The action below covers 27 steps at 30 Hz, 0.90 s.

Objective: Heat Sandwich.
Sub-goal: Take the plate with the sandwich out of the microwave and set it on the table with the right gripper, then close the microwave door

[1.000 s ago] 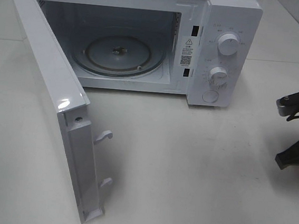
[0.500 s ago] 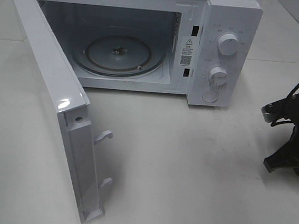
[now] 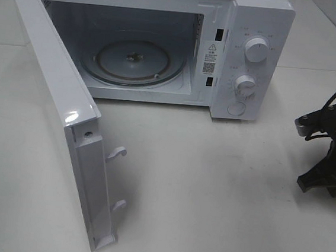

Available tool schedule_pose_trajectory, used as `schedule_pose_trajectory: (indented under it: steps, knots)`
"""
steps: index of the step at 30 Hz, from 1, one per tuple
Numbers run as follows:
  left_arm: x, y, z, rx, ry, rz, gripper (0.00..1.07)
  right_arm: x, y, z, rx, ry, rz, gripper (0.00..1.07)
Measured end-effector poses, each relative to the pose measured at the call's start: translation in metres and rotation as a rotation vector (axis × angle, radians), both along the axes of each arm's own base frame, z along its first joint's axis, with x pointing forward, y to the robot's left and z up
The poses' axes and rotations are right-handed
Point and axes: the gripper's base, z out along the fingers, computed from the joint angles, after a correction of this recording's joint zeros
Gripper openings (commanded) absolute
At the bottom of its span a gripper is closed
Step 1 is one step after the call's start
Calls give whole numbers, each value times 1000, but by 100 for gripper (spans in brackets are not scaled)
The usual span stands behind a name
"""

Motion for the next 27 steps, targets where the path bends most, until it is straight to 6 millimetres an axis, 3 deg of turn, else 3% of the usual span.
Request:
schedule_pose_trajectory:
  steps: [15,21,27]
  knots:
    - [0,0,0,0,0,0,101,3,3,22,29,82,-163,67]
    - [0,0,0,0,0,0,101,-5,5,57,80,21,-139,78]
    - [0,0,0,0,0,0,101,-19,5,87,114,-21,-152,78]
